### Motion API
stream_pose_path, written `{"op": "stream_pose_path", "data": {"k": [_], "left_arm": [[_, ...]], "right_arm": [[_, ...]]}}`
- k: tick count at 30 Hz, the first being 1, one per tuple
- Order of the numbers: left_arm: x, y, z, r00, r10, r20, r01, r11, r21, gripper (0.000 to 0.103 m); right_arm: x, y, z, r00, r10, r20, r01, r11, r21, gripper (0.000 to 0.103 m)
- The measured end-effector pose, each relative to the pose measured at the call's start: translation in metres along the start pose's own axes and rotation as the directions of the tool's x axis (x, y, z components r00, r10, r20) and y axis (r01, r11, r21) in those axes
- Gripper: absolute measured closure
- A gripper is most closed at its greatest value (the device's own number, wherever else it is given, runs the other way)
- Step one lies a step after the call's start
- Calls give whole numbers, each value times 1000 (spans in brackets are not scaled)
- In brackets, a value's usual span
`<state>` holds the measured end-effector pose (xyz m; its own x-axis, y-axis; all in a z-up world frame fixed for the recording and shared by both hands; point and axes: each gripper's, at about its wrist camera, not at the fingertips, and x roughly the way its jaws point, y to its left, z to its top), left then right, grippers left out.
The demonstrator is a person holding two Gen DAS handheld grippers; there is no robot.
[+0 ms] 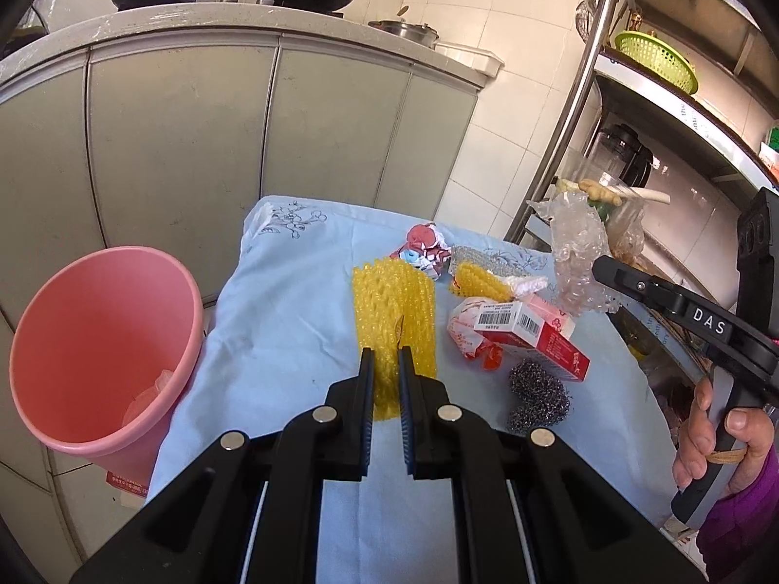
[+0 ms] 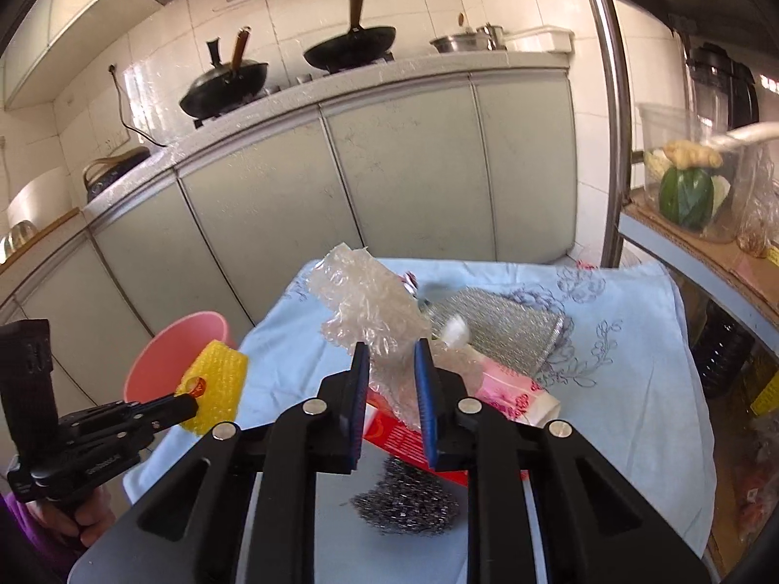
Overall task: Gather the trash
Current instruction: 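Carry the foam net and bubble wrap over the pink bucket and release both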
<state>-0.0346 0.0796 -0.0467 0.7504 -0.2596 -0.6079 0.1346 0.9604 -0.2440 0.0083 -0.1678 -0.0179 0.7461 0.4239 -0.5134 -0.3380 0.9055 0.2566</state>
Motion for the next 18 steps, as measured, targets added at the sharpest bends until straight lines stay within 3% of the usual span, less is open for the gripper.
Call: {"op": "stream_pose_path", "data": {"k": [10, 18], "left_arm": [[-37, 14, 9, 993, 45, 109, -43, 999, -19, 94], [-65, 51, 11, 979, 121, 165, -107, 990, -91, 94]], "right_arm": [[2, 51, 13, 994, 105, 26, -103, 990, -92, 84], [23, 107, 17, 979, 204, 1, -201, 965, -166, 84]]}}
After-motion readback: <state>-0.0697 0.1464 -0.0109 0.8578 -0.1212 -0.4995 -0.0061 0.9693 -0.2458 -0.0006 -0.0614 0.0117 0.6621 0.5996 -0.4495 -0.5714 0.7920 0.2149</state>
